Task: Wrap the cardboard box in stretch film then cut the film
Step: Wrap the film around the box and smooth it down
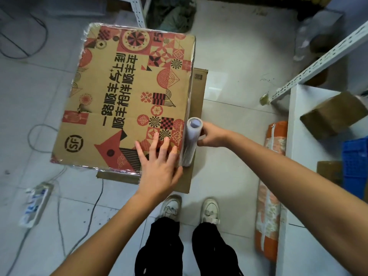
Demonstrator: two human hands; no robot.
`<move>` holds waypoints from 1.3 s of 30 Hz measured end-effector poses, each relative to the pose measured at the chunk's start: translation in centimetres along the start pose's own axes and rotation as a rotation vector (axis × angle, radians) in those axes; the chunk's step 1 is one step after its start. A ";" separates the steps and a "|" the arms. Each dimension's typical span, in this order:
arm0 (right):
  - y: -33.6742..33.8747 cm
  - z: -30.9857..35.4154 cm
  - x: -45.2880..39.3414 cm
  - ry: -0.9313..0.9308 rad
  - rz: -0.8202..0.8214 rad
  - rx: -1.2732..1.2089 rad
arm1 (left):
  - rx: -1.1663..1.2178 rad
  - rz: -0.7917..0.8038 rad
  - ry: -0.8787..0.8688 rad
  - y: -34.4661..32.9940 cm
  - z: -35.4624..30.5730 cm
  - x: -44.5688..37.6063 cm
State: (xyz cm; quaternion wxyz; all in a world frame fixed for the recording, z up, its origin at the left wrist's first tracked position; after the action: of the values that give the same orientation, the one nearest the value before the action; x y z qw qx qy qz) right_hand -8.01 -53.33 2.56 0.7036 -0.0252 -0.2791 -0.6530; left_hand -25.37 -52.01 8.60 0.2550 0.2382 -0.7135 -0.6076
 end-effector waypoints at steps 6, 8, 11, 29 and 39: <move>-0.4 -0.6 0.0 0.007 0.035 0.009 | 0.016 -0.001 0.023 0.1 0.0 0.1; -0.2 -0.9 0.1 0.021 0.025 -0.017 | 0.015 -0.005 0.034 0.0 0.1 0.1; 0.2 -1.7 0.9 0.033 0.042 -0.047 | 0.002 -0.012 0.046 -0.1 0.3 0.2; 0.8 -2.0 1.7 0.046 -0.013 -0.201 | 0.032 -0.078 0.047 0.1 0.0 0.4; 2.3 -1.6 1.7 -0.035 0.005 -0.147 | 0.048 -0.076 0.042 0.1 -1.0 0.4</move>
State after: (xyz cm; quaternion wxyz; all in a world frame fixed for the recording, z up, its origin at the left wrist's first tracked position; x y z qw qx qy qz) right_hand -5.32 -55.21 2.72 0.6964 -0.0890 -0.2427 -0.6695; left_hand -25.03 -53.03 8.83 0.2411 0.2839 -0.7129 -0.5942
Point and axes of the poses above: each hand's wrist, its own x-axis away from the middle knuckle, its own y-axis out of the back of the hand, z = x × y, the point moved 6 cm from there along -x, towards the middle knuckle, and after that the axes turned 9 degrees about y, right-handed, at the moved point
